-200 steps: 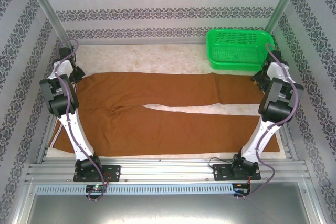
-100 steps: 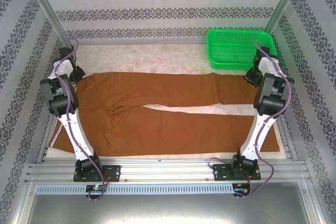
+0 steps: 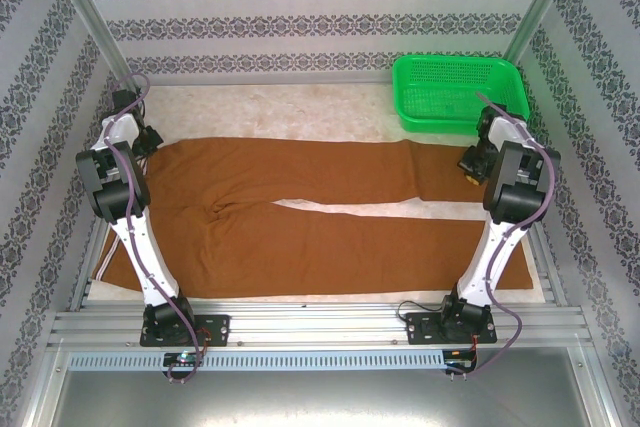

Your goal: Roll up the long pants

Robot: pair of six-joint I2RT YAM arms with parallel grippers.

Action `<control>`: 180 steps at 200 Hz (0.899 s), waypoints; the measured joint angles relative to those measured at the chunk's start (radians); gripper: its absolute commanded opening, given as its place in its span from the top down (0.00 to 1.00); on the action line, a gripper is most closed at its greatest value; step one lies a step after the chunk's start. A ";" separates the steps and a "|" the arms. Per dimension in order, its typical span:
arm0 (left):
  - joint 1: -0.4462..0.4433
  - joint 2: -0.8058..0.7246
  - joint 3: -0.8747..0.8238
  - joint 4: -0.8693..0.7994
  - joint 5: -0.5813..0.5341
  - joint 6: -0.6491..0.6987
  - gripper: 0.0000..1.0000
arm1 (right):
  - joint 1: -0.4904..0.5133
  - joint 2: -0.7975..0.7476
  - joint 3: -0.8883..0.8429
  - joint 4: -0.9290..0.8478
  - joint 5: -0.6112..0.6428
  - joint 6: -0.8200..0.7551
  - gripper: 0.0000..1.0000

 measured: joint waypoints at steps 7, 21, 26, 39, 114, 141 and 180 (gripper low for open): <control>0.000 0.000 0.000 0.000 0.001 0.000 1.00 | 0.005 -0.018 -0.027 0.001 0.002 0.000 1.00; 0.000 0.001 0.000 0.000 0.005 0.000 1.00 | 0.018 -0.057 -0.090 -0.008 0.002 0.000 1.00; 0.000 0.001 0.000 0.000 0.007 0.000 1.00 | 0.025 -0.072 -0.115 -0.014 0.003 0.000 1.00; 0.000 0.001 0.000 0.000 0.010 0.000 1.00 | 0.040 -0.110 -0.172 -0.026 0.007 0.000 1.00; 0.000 0.004 0.005 0.000 0.033 0.000 1.00 | -0.075 -0.158 0.014 -0.066 0.142 -0.019 0.22; 0.000 0.005 0.006 0.000 0.033 0.000 1.00 | -0.129 -0.093 0.132 -0.060 0.137 -0.014 0.23; 0.000 0.005 0.006 0.000 0.033 0.003 1.00 | -0.127 0.051 0.183 -0.061 0.090 0.007 0.23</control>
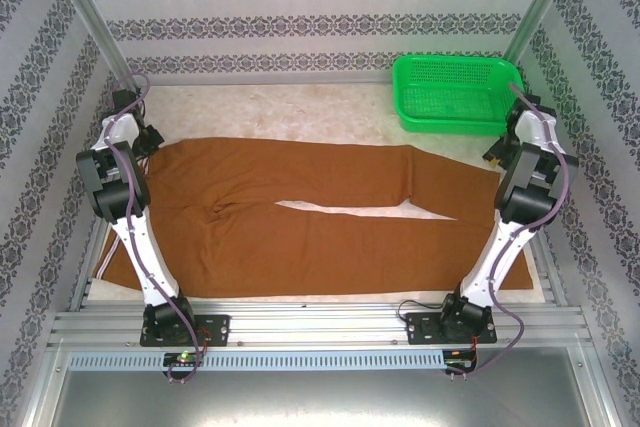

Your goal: Roll up the long pants

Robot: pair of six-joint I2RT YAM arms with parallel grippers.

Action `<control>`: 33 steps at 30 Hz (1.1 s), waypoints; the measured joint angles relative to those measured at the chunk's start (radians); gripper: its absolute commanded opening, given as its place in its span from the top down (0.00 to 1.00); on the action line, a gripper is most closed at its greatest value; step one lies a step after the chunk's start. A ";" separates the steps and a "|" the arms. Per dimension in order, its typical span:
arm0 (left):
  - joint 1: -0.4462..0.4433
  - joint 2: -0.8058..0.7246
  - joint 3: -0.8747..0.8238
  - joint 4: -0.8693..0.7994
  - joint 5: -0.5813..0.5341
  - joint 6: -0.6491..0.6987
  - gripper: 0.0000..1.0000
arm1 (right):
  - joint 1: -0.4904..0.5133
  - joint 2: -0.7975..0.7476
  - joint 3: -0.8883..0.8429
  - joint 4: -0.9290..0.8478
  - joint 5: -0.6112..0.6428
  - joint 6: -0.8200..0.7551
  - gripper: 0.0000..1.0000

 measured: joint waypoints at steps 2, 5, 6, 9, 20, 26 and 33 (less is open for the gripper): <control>0.000 0.000 0.000 0.000 0.000 0.000 1.00 | 0.001 0.027 0.000 -0.004 -0.015 0.005 0.24; 0.000 0.000 0.000 0.000 0.000 0.000 1.00 | 0.006 0.037 0.000 -0.006 -0.038 0.008 0.26; 0.000 0.000 0.000 0.000 0.000 0.000 1.00 | 0.006 0.037 0.000 -0.005 -0.048 0.012 0.28; 0.000 0.000 0.000 0.000 0.000 0.001 1.00 | 0.005 0.041 0.000 -0.006 -0.071 0.019 0.39; 0.000 0.009 0.016 -0.016 0.000 0.013 1.00 | 0.007 0.088 0.050 -0.031 -0.146 0.024 0.77; -0.001 0.010 0.021 -0.019 0.000 0.015 1.00 | 0.017 0.098 0.073 -0.033 -0.160 0.024 1.00; -0.003 0.008 0.014 0.001 0.045 -0.005 0.91 | 0.019 -0.005 -0.016 0.002 -0.119 0.011 1.00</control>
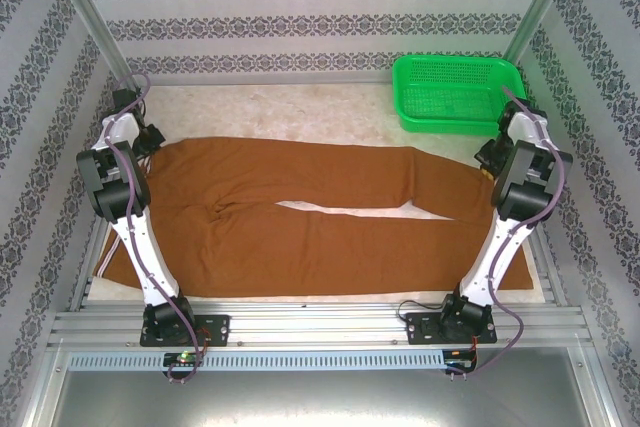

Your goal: Roll up the long pants

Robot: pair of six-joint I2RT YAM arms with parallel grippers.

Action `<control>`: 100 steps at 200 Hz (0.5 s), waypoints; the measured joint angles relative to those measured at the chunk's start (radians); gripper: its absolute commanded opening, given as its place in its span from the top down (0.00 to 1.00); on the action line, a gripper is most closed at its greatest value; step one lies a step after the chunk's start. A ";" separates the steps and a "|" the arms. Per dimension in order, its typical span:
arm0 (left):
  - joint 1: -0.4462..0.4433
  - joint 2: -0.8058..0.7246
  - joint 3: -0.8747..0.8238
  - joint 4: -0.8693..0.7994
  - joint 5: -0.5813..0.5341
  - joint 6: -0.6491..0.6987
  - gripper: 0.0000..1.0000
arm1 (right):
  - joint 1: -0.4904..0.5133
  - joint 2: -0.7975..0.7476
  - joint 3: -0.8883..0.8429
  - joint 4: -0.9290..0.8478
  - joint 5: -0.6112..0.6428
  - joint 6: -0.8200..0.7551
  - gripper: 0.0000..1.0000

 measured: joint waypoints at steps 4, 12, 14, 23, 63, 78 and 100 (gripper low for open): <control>-0.002 0.000 0.000 0.002 0.005 -0.003 0.90 | 0.000 -0.014 0.000 0.002 0.004 -0.004 1.00; -0.005 -0.001 0.000 0.006 0.019 -0.010 0.87 | 0.000 -0.047 0.000 0.007 0.012 -0.010 1.00; -0.005 -0.001 0.000 0.007 0.023 -0.011 0.87 | 0.000 -0.055 0.000 0.009 0.014 -0.011 1.00; -0.011 -0.003 0.000 0.012 0.037 -0.020 0.86 | 0.000 -0.100 0.000 0.019 0.021 -0.018 1.00; -0.030 -0.047 0.003 0.017 0.050 -0.056 1.00 | -0.006 -0.200 0.060 0.055 0.018 -0.033 1.00; -0.032 -0.055 0.051 -0.013 0.038 -0.060 1.00 | -0.014 -0.178 0.096 0.069 -0.001 -0.029 1.00; -0.035 -0.053 0.181 -0.076 0.019 -0.060 1.00 | -0.021 -0.101 0.194 0.068 -0.029 -0.014 1.00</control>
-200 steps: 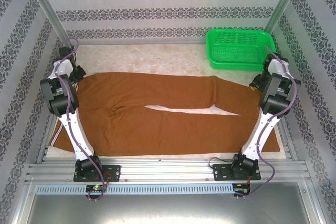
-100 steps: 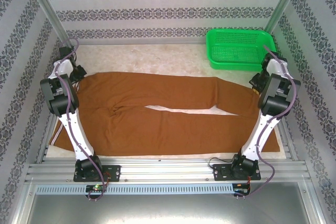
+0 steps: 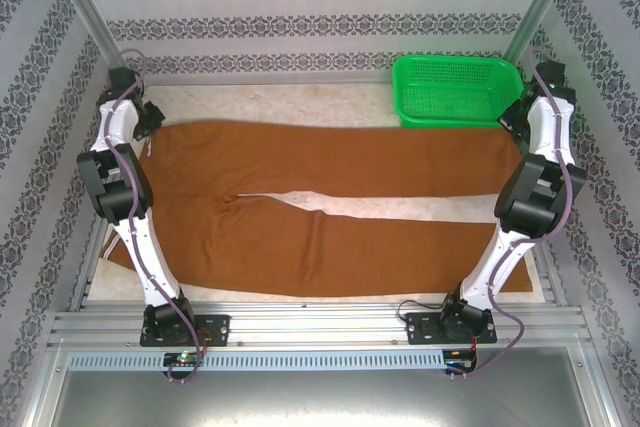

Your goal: Roll up the long pants

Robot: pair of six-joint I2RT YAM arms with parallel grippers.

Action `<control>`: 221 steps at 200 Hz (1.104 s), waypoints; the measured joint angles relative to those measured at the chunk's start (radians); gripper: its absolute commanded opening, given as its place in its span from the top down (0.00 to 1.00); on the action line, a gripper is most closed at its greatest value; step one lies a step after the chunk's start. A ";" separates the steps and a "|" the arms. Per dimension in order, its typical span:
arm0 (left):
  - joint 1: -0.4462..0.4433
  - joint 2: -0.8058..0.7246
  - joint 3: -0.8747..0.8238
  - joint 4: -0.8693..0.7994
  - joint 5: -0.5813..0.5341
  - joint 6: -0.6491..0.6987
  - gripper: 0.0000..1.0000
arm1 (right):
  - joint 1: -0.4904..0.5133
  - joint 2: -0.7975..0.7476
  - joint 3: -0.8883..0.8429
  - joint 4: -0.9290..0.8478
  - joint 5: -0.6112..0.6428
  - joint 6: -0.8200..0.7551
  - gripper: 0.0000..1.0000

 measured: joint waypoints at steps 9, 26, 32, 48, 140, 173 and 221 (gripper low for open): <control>0.000 0.002 0.068 -0.024 -0.013 0.000 1.00 | 0.000 0.036 0.053 -0.004 -0.010 0.004 1.00; -0.003 0.002 0.163 -0.041 -0.034 0.001 1.00 | 0.003 0.061 0.101 0.006 -0.026 0.005 1.00; -0.003 0.002 0.190 -0.047 -0.043 0.001 1.00 | 0.006 0.061 0.107 0.008 -0.032 0.009 1.00; -0.002 0.002 0.236 -0.072 -0.063 0.001 1.00 | 0.009 0.060 0.124 0.013 -0.053 0.019 1.00; 0.000 -0.111 -0.032 -0.025 -0.148 0.008 1.00 | 0.091 -0.381 -0.538 0.256 -0.008 0.053 1.00; 0.000 -0.126 -0.047 0.007 -0.148 0.008 1.00 | 0.082 -0.595 -0.666 0.314 0.058 0.031 1.00; 0.021 -0.233 -0.187 0.051 -0.131 -0.002 1.00 | -0.048 -0.767 -0.796 0.380 0.113 -0.005 1.00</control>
